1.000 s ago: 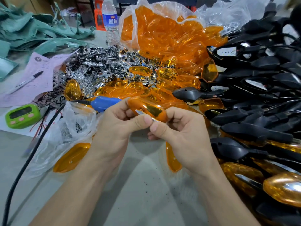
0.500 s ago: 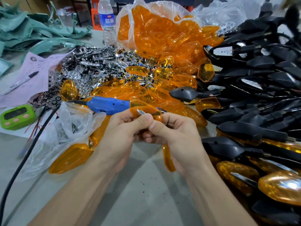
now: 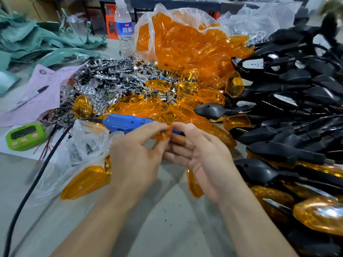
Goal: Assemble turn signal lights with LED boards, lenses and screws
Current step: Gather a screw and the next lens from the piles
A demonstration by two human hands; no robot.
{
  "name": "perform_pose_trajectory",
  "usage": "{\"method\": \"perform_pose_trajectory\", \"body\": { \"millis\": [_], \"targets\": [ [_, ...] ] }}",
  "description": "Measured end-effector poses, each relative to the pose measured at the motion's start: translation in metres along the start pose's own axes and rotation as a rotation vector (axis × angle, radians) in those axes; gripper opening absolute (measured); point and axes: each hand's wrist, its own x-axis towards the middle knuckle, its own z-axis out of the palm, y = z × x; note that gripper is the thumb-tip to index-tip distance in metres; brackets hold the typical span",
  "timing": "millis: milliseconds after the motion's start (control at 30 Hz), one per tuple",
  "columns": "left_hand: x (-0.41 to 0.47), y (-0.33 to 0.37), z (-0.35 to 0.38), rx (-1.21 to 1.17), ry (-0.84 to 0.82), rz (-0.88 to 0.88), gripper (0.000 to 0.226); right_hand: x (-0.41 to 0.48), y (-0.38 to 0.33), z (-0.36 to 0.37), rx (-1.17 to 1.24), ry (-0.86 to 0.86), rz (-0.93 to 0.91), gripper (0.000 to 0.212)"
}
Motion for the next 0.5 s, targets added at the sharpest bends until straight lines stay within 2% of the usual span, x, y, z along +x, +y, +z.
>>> {"method": "perform_pose_trajectory", "body": {
  "millis": [67, 100, 167, 233, 333, 400, 500],
  "targets": [
    [-0.004, 0.001, 0.001, 0.138, -0.064, 0.187, 0.031, -0.001, 0.003, 0.001, -0.181, -0.003, -0.036, 0.045],
    [-0.003, 0.001, 0.002, 0.147, -0.101, 0.216, 0.035, 0.0, 0.005, 0.0, -0.272, 0.038, -0.072, 0.044],
    [-0.002, 0.003, 0.002, 0.079, -0.157, 0.16, 0.047, 0.002, 0.004, -0.001, -0.289, 0.113, -0.106, 0.041],
    [-0.002, 0.007, 0.001, -0.089, -0.135, 0.069, 0.056, 0.003, 0.002, -0.006, -0.213, 0.105, -0.11, 0.045],
    [-0.002, 0.015, -0.001, -0.271, -0.069, -0.089, 0.051, 0.002, -0.001, -0.008, -0.229, 0.06, -0.127, 0.044],
    [0.0, 0.015, -0.002, -0.18, -0.043, -0.194, 0.047, 0.003, 0.001, -0.009, -0.329, 0.087, -0.144, 0.042],
    [0.002, 0.013, -0.006, 0.158, 0.019, -0.208, 0.047, 0.004, 0.003, -0.009, -0.393, 0.123, -0.146, 0.04]
  ]
}}
